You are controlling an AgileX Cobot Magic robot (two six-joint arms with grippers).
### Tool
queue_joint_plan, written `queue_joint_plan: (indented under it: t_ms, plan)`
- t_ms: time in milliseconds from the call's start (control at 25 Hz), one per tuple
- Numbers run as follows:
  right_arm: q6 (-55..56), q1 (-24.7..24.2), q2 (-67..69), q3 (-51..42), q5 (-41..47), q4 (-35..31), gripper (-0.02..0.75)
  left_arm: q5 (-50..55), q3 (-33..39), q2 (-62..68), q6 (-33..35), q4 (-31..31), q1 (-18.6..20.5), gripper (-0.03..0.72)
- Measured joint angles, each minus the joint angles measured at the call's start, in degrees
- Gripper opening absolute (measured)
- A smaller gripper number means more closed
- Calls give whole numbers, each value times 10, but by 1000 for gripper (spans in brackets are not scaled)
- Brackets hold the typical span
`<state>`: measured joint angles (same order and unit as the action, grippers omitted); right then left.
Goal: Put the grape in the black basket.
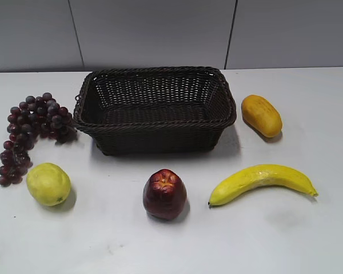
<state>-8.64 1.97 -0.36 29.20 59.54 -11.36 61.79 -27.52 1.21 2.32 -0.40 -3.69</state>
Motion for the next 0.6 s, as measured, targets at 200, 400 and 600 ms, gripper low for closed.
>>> queue_joint_plan:
  t_ms: [200, 400, 600]
  plan:
    - [0, 0, 0, 0, 0, 0, 572, -61, -12, 86, 0, 0, 0, 589]
    - [0, 0, 0, 0, 0, 0, 572, -179, -15, 233, 0, -2, 0, 589]
    - [0, 0, 0, 0, 0, 0, 572, -264, -35, 416, 0, -12, 0, 589]
